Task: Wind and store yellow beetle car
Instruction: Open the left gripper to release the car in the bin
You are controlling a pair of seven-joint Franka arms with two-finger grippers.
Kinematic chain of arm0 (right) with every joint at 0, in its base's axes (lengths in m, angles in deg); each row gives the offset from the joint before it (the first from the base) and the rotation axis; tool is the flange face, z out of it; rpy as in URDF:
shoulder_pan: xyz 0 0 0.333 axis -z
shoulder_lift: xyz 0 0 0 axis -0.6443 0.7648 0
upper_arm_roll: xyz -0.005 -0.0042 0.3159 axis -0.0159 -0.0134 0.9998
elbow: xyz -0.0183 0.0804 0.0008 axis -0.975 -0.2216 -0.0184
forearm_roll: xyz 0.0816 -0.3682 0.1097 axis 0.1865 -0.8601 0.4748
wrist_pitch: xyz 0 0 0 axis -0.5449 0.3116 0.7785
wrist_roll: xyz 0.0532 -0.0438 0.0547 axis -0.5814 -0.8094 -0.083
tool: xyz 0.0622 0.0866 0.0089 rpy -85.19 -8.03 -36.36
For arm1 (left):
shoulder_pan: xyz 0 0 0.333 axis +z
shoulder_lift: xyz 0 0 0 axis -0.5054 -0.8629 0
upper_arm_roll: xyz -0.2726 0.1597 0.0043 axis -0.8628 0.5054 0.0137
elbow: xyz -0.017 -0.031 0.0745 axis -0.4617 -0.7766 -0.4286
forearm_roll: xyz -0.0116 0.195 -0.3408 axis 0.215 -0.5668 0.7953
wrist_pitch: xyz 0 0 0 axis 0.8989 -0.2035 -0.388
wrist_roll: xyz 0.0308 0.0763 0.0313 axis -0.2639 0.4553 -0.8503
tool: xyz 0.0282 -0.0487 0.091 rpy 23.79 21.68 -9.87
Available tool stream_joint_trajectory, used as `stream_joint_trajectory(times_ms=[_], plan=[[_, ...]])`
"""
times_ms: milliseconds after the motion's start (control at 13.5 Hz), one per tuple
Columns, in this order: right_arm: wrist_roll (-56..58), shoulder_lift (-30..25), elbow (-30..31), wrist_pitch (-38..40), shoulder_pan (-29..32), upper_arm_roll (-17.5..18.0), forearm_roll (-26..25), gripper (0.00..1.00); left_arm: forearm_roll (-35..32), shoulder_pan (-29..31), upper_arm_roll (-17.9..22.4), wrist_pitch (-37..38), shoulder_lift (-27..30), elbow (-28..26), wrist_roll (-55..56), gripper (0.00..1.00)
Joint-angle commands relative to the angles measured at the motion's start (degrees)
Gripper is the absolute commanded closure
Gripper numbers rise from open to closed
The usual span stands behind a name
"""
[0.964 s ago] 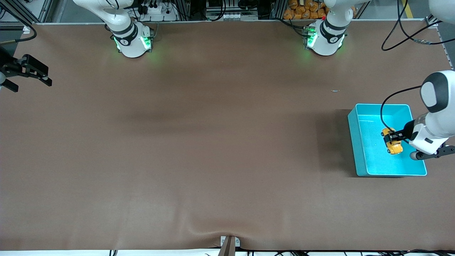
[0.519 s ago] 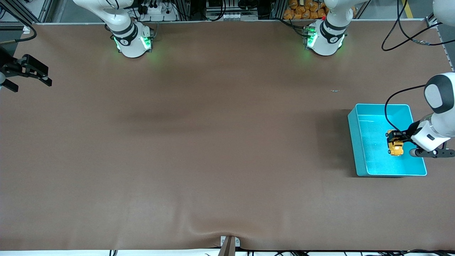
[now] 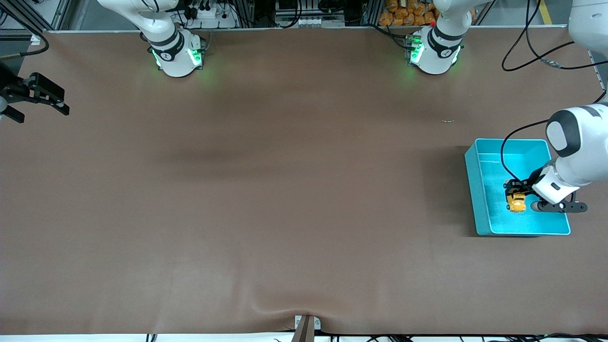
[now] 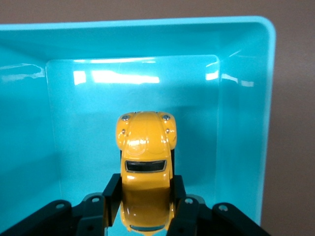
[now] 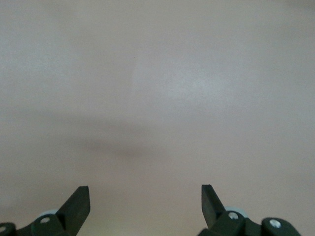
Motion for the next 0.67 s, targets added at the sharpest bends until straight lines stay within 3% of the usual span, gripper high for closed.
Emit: stream_joint_trajectory(times_ms=[0,223,593], plan=[[-1.0,-0.1,-0.5,0.4,0.2,0.2,-0.8,0.0,0.2,1.5,-0.2,-3.8,-1.0,-1.4,-1.5,1.0],[-1.0,-0.2,-0.5,0.6,0.1,0.3,-0.8,0.0,0.0,2.5,-0.2,-9.6,-2.1,-4.7,-1.7,1.0],[-0.6,-0.3,-0.5,1.5,0.1,0.3,-0.8,0.0,0.0,2.4,-0.2,-10.1,-3.3,-5.1,-1.8,1.0]])
